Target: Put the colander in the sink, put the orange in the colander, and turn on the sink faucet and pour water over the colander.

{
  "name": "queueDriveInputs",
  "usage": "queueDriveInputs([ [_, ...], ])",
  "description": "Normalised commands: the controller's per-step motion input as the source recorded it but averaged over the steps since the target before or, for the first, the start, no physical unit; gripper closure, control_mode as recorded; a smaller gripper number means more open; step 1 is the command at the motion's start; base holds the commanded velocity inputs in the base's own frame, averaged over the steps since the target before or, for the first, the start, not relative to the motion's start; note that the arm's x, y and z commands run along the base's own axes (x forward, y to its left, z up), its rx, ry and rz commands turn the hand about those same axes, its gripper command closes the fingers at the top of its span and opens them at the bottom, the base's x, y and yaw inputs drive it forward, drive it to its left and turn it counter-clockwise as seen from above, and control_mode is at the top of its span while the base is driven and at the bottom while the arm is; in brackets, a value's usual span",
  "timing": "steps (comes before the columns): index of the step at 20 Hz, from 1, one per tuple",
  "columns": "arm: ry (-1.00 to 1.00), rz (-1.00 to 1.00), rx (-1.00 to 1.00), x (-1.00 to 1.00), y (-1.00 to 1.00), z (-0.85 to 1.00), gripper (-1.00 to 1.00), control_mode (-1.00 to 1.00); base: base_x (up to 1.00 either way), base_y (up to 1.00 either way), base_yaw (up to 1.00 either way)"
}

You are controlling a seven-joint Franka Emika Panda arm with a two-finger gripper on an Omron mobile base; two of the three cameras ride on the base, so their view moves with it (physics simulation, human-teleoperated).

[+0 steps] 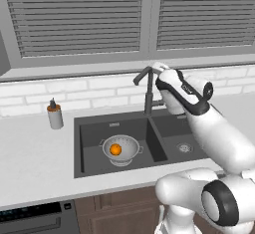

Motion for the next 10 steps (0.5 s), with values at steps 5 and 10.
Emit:
queueDriveInputs([
  [5, -0.05, 0.0, 0.0, -0.76, -0.72, 0.0, -1.0, -1.0, 0.0, 0.0, 0.0],
  [10, 0.09, 0.01, 0.02, -0.17, -0.86, 0.27, -1.0, -1.0, 0.0, 0.0, 0.0],
])
